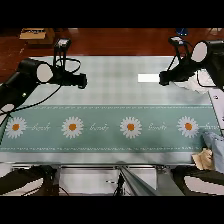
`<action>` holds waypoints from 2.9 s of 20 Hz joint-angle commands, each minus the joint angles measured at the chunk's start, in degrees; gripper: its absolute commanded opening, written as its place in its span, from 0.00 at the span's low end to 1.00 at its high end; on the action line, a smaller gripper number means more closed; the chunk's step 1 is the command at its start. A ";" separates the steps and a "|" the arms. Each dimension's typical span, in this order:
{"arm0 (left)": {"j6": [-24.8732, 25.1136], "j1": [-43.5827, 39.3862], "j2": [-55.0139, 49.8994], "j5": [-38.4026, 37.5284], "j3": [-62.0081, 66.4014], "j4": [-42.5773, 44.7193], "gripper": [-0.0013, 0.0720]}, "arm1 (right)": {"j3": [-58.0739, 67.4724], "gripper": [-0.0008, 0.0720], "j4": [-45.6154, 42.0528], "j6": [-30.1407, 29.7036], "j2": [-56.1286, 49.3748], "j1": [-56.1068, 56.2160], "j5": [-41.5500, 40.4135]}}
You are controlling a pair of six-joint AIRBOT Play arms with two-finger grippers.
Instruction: Fold the shirts.
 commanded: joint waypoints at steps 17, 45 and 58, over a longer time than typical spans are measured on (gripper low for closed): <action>0.20 -0.04 -0.31 -1.70 0.42 0.00 0.99 | 0.81 0.83 -11.32 17.70 -13.55 -22.18 -23.96; 1.75 0.00 13.73 -31.47 28.33 0.02 0.96 | 1.40 0.06 47.76 -16.11 34.93 -22.01 -21.44; 1.75 0.00 22.21 -41.70 26.08 0.87 0.96 | -2.01 0.06 22.97 -7.91 8.96 25.42 -7.74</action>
